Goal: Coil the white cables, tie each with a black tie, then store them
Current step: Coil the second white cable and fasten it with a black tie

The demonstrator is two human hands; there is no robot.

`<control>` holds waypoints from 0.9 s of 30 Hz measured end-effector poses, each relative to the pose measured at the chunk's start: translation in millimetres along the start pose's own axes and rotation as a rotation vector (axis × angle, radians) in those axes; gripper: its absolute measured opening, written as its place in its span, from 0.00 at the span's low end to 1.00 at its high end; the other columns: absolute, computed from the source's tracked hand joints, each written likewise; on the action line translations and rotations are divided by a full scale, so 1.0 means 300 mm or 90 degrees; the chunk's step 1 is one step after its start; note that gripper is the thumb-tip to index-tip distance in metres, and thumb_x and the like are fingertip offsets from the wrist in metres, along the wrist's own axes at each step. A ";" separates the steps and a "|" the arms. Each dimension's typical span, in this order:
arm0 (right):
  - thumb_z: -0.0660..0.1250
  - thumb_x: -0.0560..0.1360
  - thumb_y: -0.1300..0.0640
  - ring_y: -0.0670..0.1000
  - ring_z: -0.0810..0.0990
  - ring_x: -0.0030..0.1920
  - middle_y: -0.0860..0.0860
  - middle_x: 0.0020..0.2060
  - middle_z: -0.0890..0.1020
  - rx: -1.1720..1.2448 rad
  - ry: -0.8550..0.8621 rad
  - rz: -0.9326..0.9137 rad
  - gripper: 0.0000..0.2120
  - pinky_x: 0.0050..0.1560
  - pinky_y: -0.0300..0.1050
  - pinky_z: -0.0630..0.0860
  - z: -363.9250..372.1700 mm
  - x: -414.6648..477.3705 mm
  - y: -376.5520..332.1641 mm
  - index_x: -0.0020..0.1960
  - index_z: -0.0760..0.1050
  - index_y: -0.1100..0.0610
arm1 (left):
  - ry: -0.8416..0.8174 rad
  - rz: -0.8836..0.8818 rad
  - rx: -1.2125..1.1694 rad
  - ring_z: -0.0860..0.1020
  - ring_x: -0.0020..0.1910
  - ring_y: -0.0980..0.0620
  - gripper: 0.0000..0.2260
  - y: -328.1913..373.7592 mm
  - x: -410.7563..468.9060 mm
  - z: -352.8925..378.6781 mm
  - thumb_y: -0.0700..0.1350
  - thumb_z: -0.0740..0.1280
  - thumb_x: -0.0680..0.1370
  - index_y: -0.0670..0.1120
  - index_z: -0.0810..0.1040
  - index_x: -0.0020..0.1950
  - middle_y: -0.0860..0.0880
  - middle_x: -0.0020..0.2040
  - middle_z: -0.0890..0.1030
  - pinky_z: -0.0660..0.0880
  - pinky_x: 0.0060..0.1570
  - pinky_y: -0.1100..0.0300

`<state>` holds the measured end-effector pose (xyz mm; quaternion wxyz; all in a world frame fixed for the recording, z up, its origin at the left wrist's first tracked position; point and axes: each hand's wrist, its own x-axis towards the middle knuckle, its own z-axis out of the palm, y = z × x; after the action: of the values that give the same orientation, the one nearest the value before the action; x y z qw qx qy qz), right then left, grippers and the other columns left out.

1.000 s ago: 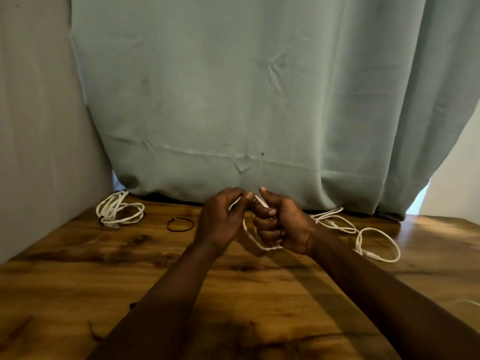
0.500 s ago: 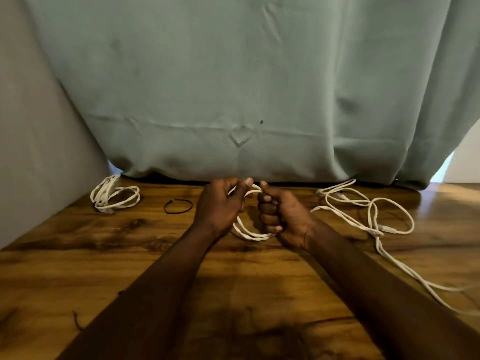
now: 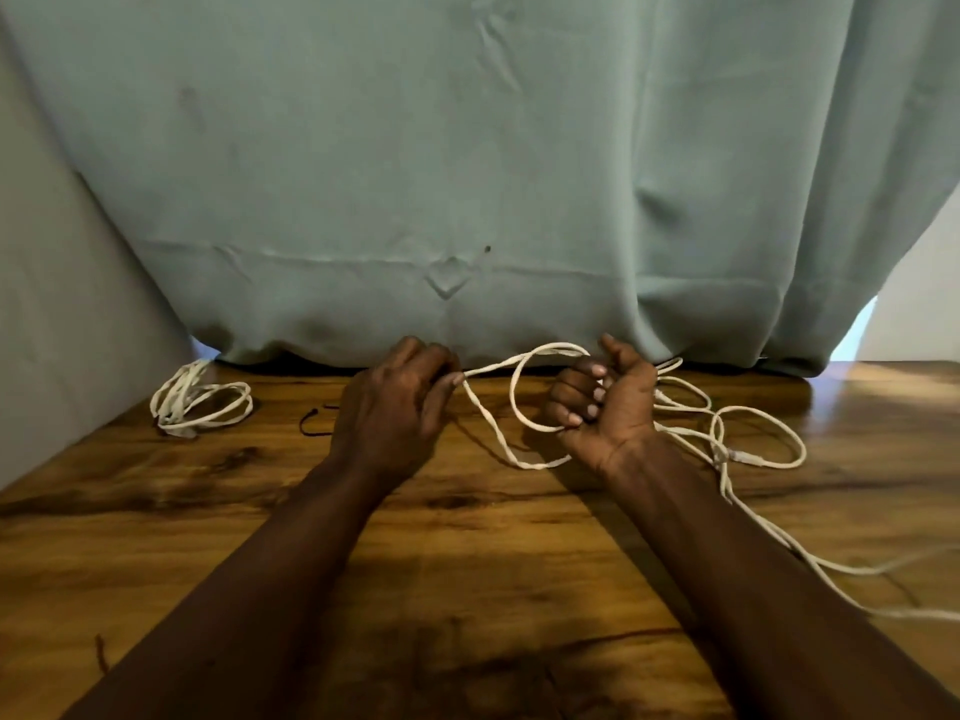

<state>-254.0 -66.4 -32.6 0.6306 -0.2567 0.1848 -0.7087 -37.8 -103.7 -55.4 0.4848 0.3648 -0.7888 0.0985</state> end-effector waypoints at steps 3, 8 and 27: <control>0.56 0.80 0.43 0.45 0.58 0.17 0.45 0.19 0.59 0.039 0.003 -0.055 0.22 0.24 0.37 0.52 0.013 -0.011 -0.012 0.30 0.62 0.52 | -0.068 0.054 0.060 0.79 0.42 0.48 0.07 0.040 -0.010 0.019 0.53 0.64 0.83 0.53 0.78 0.57 0.52 0.50 0.77 0.78 0.39 0.50; 0.59 0.79 0.43 0.46 0.60 0.21 0.47 0.22 0.62 0.082 0.036 -0.126 0.20 0.27 0.39 0.58 0.021 -0.023 -0.049 0.33 0.63 0.53 | -0.134 0.085 0.038 0.81 0.50 0.47 0.14 0.115 -0.008 0.027 0.53 0.63 0.80 0.55 0.78 0.64 0.52 0.57 0.79 0.78 0.46 0.51; 0.42 0.70 0.18 0.47 0.78 0.46 0.44 0.41 0.80 -0.917 -0.085 -0.255 0.36 0.54 0.51 0.74 0.048 -0.059 0.076 0.46 0.74 0.45 | -0.120 0.087 -0.184 0.81 0.39 0.53 0.08 0.190 -0.003 -0.009 0.41 0.70 0.75 0.52 0.76 0.50 0.55 0.42 0.82 0.73 0.38 0.58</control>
<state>-225.9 -51.0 -36.9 0.1750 -0.6774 0.5138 -0.4964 -73.9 -61.2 -43.4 0.4480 0.2446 -0.8597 -0.0180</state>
